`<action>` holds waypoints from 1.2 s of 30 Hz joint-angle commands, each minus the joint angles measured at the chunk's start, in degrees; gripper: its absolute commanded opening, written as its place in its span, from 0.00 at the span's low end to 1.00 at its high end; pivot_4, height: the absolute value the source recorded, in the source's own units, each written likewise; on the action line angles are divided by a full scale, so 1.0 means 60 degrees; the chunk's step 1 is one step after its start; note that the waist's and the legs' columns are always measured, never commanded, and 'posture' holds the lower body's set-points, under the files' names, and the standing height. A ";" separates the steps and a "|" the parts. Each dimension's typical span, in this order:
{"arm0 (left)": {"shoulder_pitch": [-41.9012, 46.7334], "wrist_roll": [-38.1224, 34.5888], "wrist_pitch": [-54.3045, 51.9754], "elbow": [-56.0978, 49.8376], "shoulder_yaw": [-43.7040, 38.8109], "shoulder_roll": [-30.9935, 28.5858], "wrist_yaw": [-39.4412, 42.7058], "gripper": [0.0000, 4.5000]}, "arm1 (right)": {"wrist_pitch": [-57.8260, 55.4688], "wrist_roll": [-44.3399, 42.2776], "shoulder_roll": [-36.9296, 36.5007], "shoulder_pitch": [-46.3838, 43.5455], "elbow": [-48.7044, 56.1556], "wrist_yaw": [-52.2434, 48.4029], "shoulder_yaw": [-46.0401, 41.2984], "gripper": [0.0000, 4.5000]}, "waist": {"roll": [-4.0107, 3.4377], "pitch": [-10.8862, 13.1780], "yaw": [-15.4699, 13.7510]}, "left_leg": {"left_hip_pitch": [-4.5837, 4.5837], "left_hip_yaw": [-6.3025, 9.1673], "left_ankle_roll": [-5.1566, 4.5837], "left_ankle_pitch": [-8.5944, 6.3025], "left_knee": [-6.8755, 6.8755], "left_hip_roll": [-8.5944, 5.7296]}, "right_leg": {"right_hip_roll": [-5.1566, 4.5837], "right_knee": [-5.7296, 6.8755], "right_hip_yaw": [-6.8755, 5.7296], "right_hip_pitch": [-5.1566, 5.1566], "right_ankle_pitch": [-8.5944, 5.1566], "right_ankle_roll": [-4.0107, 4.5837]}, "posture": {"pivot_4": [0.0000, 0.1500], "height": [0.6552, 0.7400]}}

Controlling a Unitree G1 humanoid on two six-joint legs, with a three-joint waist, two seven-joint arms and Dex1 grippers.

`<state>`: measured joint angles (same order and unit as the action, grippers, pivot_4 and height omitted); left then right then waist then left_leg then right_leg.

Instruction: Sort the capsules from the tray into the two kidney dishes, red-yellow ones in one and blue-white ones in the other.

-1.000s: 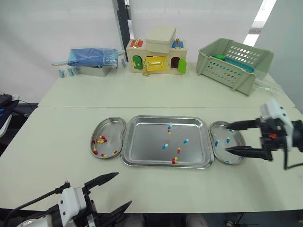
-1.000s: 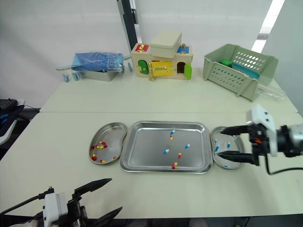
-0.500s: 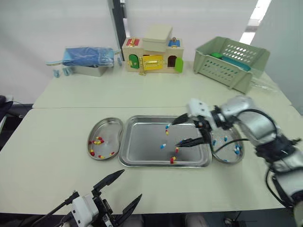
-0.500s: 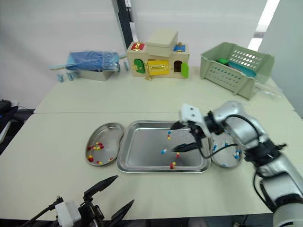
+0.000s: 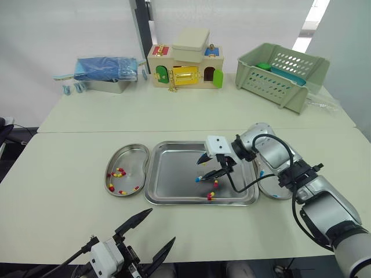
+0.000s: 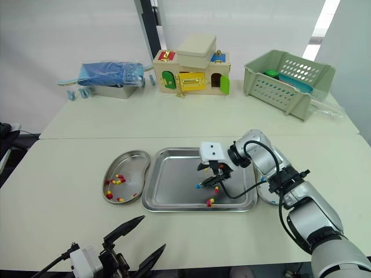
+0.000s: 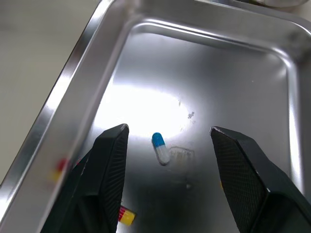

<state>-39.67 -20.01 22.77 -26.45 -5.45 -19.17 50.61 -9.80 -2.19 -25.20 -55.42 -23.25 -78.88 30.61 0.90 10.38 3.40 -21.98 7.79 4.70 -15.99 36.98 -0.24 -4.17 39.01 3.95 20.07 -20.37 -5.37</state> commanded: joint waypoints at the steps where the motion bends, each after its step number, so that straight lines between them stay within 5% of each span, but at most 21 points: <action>1: 0.0030 -0.0110 0.0076 -0.0268 -0.0011 -0.0204 -0.0201 1.00 | 0.0303 0.0255 0.0220 -0.0072 -0.0138 -0.0055 -0.0054 0.45 | 0.0000 0.0000 -0.0003 | 0.0000 0.0000 0.0000 0.0000 0.0000 0.0000 | 0.0000 0.0000 0.0000 -0.0001 0.0000 0.0000 | 1.00 1.00; 3: 0.0046 -0.0126 0.0085 -0.0266 0.0016 -0.0282 -0.0269 1.00 | 0.0385 0.0368 0.0329 -0.0058 -0.0240 -0.0054 -0.0076 0.34 | -0.0001 0.0000 -0.0004 | 0.0000 0.0000 0.0000 0.0000 0.0000 0.0000 | 0.0000 0.0000 0.0000 0.0000 0.0000 0.0000 | 1.00 1.00; 24: 0.0018 -0.0108 -0.0402 -0.0901 0.0165 -0.0759 -0.1004 1.00 | 0.1249 0.1505 0.0920 0.0184 -0.1674 0.0016 0.0057 0.34 | -0.0003 -0.0001 0.0003 | 0.0003 -0.0001 0.0001 0.0000 -0.0001 0.0000 | 0.0001 0.0001 0.0001 0.0000 0.0000 0.0000 | 1.00 1.00; 30: -0.0029 -0.0131 -0.0294 -0.0772 0.0196 -0.0834 -0.1002 1.00 | 0.1253 0.1566 0.0923 0.0168 -0.1722 0.0018 0.0046 0.03 | -0.0004 -0.0001 0.0002 | 0.0005 -0.0002 0.0001 0.0000 -0.0002 0.0000 | 0.0001 0.0001 0.0001 -0.0002 0.0000 0.0000 | 1.00 1.00; 36: -0.0030 -0.0187 -0.0184 -0.0601 0.0179 -0.0881 -0.0912 1.00 | 0.0797 0.0997 0.0851 0.0242 -0.1215 -0.0123 -0.0447 0.00 | -0.0004 -0.0001 0.0000 | 0.0005 -0.0001 0.0001 0.0000 -0.0002 0.0000 | 0.0001 0.0001 0.0001 -0.0002 0.0000 0.0000 | 1.00 1.00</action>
<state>-39.30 -20.28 20.54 -29.11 -4.51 -23.94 44.66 -3.82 5.44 -19.83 -54.35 -33.20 -78.88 30.23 0.88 10.37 3.40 -21.95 7.79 4.70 -15.99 36.96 -0.24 -4.17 39.02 3.95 20.06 -20.37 -5.37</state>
